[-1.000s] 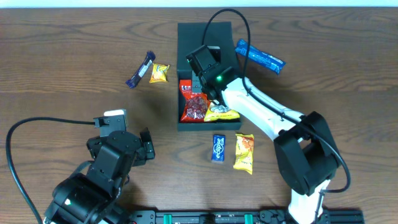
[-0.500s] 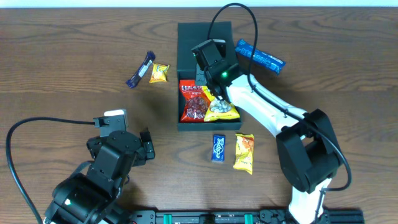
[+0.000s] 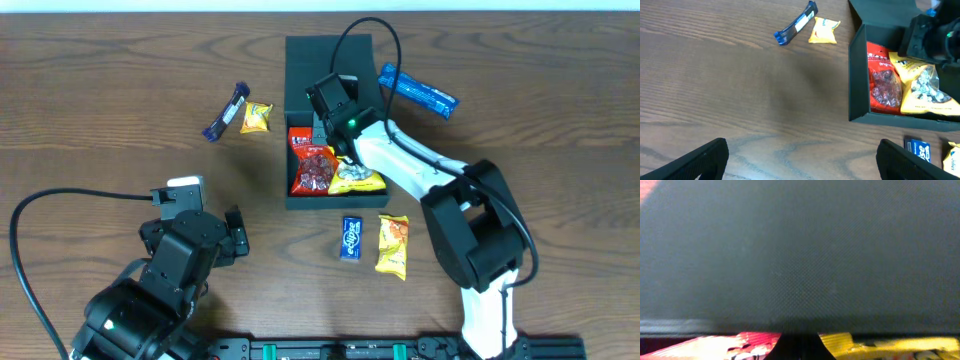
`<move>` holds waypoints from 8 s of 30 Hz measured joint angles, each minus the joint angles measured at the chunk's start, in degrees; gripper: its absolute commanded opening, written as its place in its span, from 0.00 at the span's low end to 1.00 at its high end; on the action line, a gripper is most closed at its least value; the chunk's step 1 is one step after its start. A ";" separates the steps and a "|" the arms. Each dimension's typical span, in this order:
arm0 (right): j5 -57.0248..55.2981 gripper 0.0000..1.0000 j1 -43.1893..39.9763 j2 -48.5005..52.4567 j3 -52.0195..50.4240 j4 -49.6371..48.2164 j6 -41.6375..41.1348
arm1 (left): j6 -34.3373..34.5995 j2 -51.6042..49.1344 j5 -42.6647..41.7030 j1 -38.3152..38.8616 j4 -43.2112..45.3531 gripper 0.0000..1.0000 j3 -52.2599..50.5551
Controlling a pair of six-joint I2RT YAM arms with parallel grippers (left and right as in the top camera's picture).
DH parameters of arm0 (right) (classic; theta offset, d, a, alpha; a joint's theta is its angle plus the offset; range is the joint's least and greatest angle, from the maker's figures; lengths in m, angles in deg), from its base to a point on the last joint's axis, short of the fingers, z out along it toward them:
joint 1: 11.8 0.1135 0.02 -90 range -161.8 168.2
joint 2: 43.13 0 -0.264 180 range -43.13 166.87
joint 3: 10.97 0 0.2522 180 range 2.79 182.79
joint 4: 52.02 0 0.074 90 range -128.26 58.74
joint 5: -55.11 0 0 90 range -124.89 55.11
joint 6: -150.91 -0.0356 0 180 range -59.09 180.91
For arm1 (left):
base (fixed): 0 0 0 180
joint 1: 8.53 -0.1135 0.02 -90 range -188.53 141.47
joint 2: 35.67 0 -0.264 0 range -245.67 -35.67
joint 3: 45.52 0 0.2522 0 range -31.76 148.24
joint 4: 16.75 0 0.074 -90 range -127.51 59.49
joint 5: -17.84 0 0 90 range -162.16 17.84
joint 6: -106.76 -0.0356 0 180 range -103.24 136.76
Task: Pack container
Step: 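Open the right gripper and push the yellow bag flat against the red bag, then lift the right gripper out of the box toward the blue bar, then grasp the blue wrapped bar behind the box with the right gripper, then carry the blue bar over the box's back edge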
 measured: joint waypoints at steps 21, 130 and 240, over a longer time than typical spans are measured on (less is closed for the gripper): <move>3.87 0.01 0.04 -1.79 -0.02 4.70 0.07 | 0.00 0.00 0.00 0.00 0.00 0.95 0.00; 14.32 0.99 -24.26 -5.81 24.52 32.96 -47.01 | 0.00 0.00 0.00 0.00 0.00 0.95 0.00; 14.34 0.12 -27.58 13.57 24.63 19.87 -41.44 | 0.00 0.00 0.00 0.00 0.00 0.95 0.00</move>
